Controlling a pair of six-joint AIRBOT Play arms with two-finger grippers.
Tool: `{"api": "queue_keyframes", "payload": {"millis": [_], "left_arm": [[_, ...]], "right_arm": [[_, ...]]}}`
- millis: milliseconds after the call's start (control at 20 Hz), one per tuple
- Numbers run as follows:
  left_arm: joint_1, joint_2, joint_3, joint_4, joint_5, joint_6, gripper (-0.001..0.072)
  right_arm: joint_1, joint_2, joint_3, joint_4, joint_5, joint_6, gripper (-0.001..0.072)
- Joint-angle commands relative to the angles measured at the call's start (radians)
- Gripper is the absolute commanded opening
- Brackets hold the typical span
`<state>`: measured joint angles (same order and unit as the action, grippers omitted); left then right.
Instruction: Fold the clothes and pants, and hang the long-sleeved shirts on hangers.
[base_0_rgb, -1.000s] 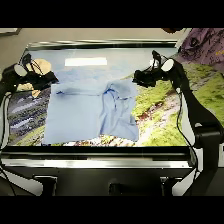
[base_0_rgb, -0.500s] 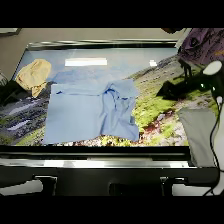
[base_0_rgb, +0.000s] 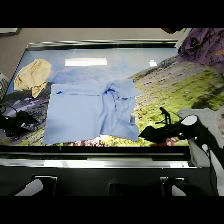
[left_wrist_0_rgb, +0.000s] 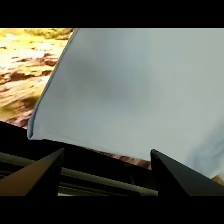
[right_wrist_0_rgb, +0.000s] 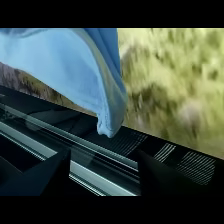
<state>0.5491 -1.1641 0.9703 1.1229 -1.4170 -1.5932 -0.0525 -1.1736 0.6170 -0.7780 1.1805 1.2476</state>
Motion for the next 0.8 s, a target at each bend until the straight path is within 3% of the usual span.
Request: {"api": "queue_keyframes", "payload": {"millis": [0, 200, 300, 350, 400, 600, 750], "left_arm": [[0.004, 0.014, -0.045, -0.005, 0.003, 0.001, 0.0602], [0.004, 0.014, -0.045, -0.005, 0.0, 0.0, 0.0602], [0.004, 0.014, -0.045, -0.005, -0.011, 0.001, 0.0602], [0.004, 0.013, -0.045, -0.005, -0.012, 0.0, 0.0602], [0.006, 0.013, -0.043, -0.004, -0.019, -0.002, 0.0602], [0.04, 0.035, -0.13, -0.007, 0.093, 0.165, 0.0603], [0.122, 0.023, -0.229, -0.114, 0.182, 0.296, 0.0603]], "right_arm": [[0.106, 0.027, -0.098, 0.034, -0.189, 0.028, 0.0486], [0.152, 0.003, -0.098, 0.054, -0.32, 0.079, 0.045], [0.157, -0.024, -0.097, 0.099, -0.323, 0.047, 0.0229], [0.157, -0.024, -0.097, 0.103, -0.324, 0.038, 0.0072], [0.156, -0.021, -0.092, 0.095, -0.323, 0.038, 0.0036], [0.153, 0.032, -0.047, 0.003, -0.315, 0.103, 0.0035], [0.153, 0.089, -0.015, -0.064, -0.295, 0.168, 0.0035]]}}
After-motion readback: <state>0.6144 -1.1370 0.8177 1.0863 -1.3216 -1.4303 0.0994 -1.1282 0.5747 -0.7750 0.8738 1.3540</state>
